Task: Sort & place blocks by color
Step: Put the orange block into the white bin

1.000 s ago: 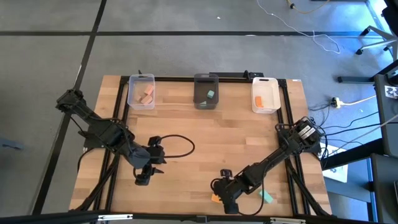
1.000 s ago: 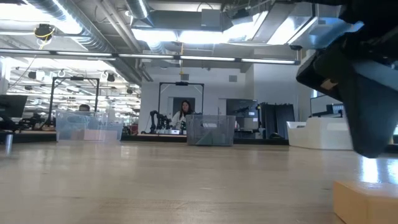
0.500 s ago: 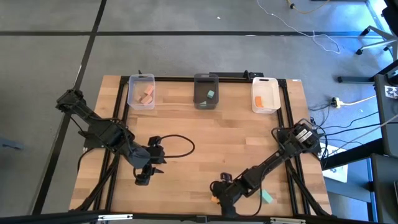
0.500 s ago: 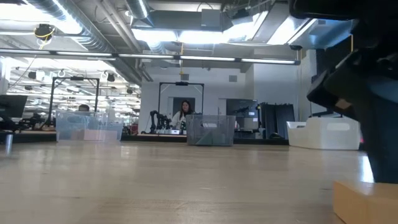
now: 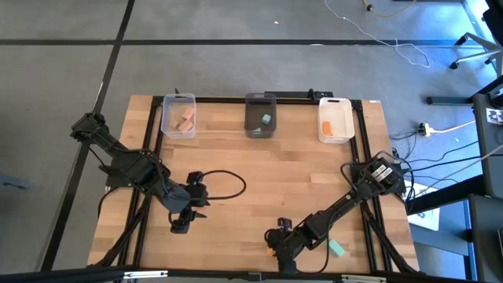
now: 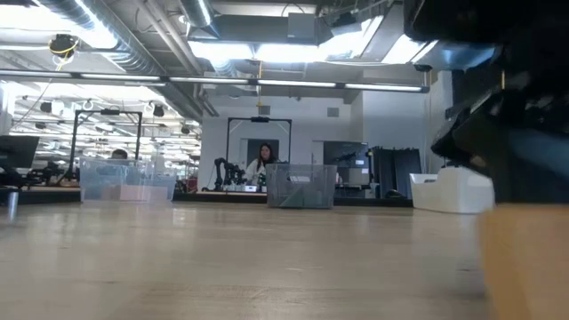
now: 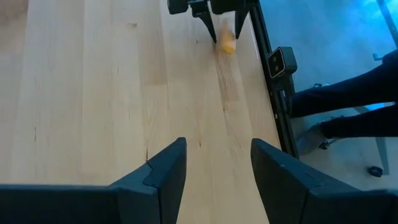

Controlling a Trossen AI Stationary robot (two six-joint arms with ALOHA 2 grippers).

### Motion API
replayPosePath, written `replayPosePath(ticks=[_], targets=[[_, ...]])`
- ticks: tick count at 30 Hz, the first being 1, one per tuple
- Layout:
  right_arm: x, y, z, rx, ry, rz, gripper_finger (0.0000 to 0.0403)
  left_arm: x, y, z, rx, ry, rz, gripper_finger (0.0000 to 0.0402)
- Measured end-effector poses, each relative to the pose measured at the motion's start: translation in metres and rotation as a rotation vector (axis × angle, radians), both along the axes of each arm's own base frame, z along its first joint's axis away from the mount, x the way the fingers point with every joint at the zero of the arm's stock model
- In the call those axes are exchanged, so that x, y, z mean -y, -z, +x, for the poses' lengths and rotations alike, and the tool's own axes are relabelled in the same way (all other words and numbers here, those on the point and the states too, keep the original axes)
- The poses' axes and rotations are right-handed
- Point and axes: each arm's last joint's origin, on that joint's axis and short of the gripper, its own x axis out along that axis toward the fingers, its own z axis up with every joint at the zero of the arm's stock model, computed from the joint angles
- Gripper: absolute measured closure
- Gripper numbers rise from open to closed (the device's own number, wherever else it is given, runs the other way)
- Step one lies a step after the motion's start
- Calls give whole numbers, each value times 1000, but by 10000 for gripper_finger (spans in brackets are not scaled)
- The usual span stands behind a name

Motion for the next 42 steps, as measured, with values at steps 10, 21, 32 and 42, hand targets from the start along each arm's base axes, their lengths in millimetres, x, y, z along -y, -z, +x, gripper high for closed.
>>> replayPosePath(ticks=[10, 21, 32, 42], targets=[[-1, 19, 2, -18, 51, -45, 203, 0, 1, 0, -7, 1, 5, 232], [1, 21, 2, -19, 84, -60, 268, 0, 1, 0, -7, 1, 6, 232], [7, 20, 5, -30, 104, -51, 345, 0, 1, -1, -7, 1, 7, 232], [30, -12, 29, -170, 127, -257, 345, -2, 1, 0, 10, -29, 35, 232]])
